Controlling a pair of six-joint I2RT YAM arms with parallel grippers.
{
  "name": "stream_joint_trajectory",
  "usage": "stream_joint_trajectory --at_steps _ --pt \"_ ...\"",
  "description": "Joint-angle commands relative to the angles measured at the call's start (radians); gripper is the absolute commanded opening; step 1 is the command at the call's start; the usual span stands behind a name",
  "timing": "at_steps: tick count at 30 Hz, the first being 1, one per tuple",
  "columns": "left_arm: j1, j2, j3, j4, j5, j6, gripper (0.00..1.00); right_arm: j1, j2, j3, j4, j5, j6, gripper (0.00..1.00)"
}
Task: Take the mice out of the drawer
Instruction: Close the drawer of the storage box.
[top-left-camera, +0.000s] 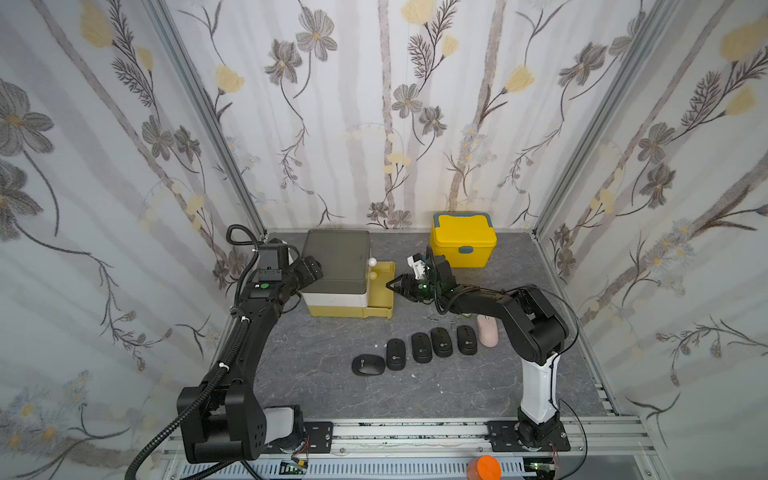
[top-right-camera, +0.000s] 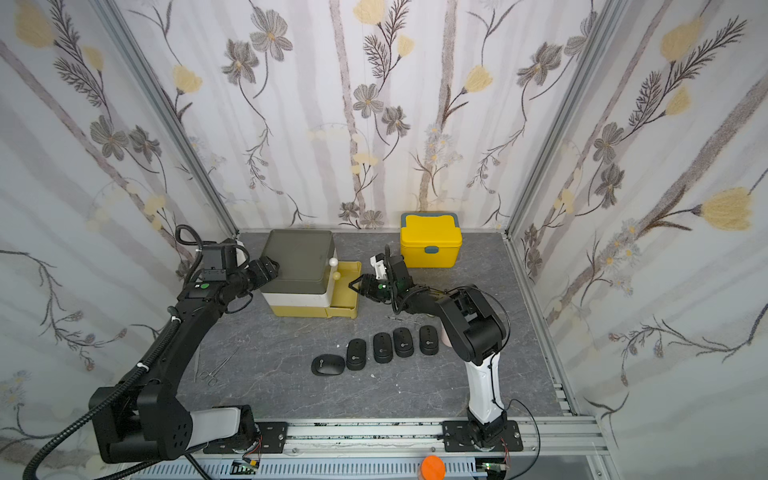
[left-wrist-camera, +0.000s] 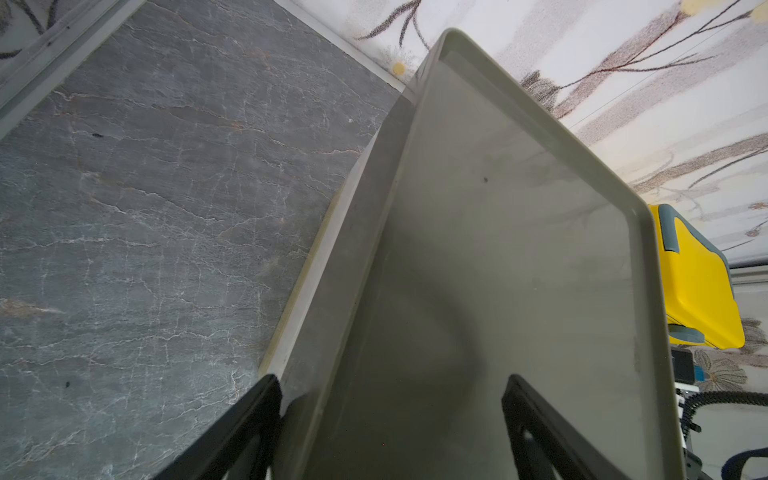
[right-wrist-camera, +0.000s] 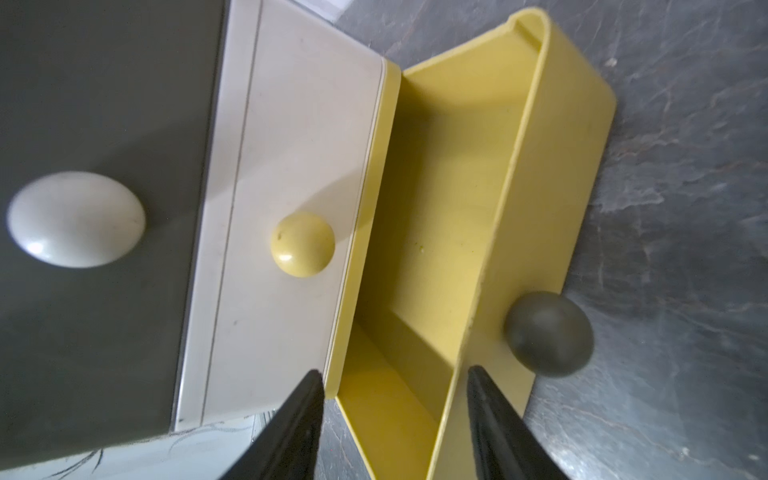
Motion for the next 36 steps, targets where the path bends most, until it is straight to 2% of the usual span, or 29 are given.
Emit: stream_joint_trajectory --at_steps 1,4,8,13,19,28,31,36 --pt "-0.002 -0.001 -0.012 0.035 0.02 0.001 0.85 -0.028 -0.044 -0.025 0.062 -0.027 -0.009 0.54" --pt "-0.002 0.01 -0.016 0.042 0.022 0.01 0.85 -0.067 -0.064 -0.046 -0.015 0.042 -0.023 0.5" --pt "-0.002 0.017 -0.023 0.063 0.033 0.013 0.84 -0.083 0.022 0.017 -0.075 0.059 -0.052 0.48" --pt "-0.002 0.032 -0.02 0.061 0.053 0.031 0.84 -0.078 0.092 0.063 -0.035 0.064 -0.014 0.39" --pt "-0.006 0.051 -0.022 0.074 0.105 0.044 0.82 -0.043 0.172 0.186 -0.135 0.095 -0.054 0.33" --pt "-0.063 0.09 -0.01 0.087 0.112 0.052 0.8 0.035 0.267 0.368 -0.206 0.087 -0.101 0.32" --pt "-0.062 0.093 -0.002 0.071 0.058 0.05 0.8 0.041 0.268 0.383 -0.227 0.086 -0.11 0.31" --pt "-0.06 0.089 0.019 0.048 -0.001 0.041 0.81 0.016 0.138 0.268 -0.216 0.136 -0.125 0.3"
